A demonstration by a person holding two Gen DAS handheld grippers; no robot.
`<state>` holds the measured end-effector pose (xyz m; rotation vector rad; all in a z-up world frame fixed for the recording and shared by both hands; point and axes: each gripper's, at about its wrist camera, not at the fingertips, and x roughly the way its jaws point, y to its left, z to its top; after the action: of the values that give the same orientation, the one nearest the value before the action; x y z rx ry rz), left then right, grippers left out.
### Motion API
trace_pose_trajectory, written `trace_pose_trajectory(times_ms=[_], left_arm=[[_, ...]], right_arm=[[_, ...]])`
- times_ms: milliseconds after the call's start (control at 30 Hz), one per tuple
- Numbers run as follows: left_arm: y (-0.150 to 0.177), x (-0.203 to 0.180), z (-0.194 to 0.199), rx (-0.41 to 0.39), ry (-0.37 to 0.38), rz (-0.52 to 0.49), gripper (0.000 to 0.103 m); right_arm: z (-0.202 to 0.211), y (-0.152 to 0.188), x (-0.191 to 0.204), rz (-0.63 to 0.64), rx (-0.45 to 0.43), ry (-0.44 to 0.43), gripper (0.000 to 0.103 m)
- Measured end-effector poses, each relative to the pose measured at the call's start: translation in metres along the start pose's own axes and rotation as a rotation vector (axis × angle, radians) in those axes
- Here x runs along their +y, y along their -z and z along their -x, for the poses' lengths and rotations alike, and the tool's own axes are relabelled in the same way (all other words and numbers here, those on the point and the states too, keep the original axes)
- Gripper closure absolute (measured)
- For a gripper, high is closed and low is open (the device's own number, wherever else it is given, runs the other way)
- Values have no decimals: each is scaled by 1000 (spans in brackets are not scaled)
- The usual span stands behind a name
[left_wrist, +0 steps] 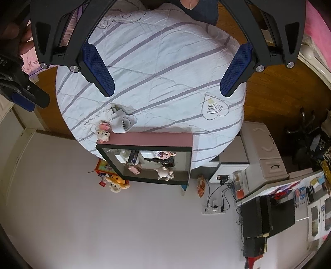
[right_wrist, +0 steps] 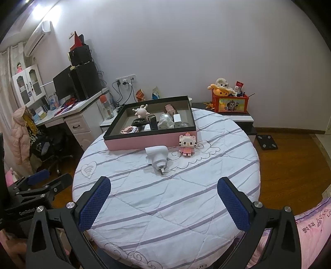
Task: Organize rigid objects
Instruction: 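Grasp the white plug adapter with the left tool while the right tool grasps the Hello Kitty figure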
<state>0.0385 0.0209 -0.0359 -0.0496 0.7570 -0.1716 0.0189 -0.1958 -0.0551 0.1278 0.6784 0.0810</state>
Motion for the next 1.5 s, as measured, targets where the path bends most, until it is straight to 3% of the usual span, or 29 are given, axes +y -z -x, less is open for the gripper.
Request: trace_pose_trajectory(times_ms=[267,600,867,1067,1267,1300,1500], left_arm=[[-21,-30,-35,35,26,-23,0],[-44,-87,-124,123,31,-66,0],[-44,-98,-190,200,-22,-62,0],[-39,-96,-216,220,-31,-44,1],[-34,-92,-223,206,-25,-39,26],[-34,-91,-222,200,-26,-39,35],[-37,-80,-220,194,10,-25,37]], right_arm=[[-30,-26,-17,49,39,47,0],[-99,-64,-65,-2,104,85,0],[-148,-71,-92,-43,169,60,0],[-167,-71,-101,-59,199,42,0],[-180,-68,-97,-43,222,28,0],[-181,-68,-96,-38,224,27,0],[-190,-67,-85,-18,234,28,0]])
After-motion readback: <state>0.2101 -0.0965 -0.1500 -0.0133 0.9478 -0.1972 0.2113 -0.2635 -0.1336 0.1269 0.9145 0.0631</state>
